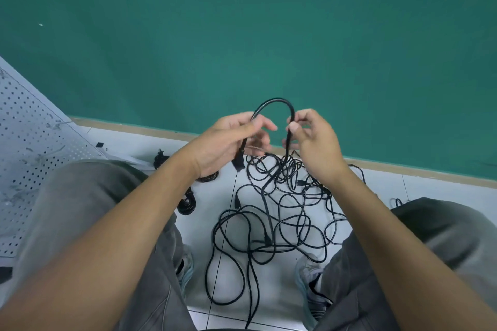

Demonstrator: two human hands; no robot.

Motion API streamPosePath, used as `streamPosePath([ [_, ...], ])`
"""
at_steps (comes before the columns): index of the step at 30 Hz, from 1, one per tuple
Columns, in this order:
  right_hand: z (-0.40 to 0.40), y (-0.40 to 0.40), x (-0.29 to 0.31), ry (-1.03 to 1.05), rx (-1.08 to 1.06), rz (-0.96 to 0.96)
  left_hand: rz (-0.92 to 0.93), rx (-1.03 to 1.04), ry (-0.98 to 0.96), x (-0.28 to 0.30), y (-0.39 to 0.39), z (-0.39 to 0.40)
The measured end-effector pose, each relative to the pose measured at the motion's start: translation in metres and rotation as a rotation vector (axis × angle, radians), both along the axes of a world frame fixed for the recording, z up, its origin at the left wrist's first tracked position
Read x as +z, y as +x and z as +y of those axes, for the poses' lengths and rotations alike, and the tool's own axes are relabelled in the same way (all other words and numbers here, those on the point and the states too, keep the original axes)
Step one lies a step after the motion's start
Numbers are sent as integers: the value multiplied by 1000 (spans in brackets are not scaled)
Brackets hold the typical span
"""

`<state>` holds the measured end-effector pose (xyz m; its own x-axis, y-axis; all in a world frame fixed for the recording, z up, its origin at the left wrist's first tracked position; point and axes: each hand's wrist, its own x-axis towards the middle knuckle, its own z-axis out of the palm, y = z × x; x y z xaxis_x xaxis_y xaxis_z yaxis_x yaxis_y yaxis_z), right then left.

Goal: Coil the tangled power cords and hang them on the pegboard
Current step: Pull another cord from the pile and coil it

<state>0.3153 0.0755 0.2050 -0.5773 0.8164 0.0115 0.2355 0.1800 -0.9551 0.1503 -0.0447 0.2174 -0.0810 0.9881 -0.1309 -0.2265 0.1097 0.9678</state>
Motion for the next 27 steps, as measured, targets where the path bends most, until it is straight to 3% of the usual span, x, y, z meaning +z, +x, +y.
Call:
streamPosePath([
  [4, 2, 4, 10, -230, -76, 111, 193, 82, -53, -5, 3, 1],
  [10, -13, 1, 8, -479, -115, 207, 227, 131, -105, -13, 11, 7],
  [13, -18, -2, 5, -533, -134, 240, -9, 206, -119, -15, 21, 9],
  [15, -19, -4, 2, -448, -163, 207, -117, 158, -142, -16, 28, 7],
  [21, -9, 1, 1, -168, -139, 109, -136, 25, -213, -16, 33, 5],
  [24, -4, 3, 1, -212, -78, 109, -210, -24, -207, -16, 34, 3],
  [27, -10, -1, -7, -338, 13, 111, -350, 55, -157, -14, 39, 5],
])
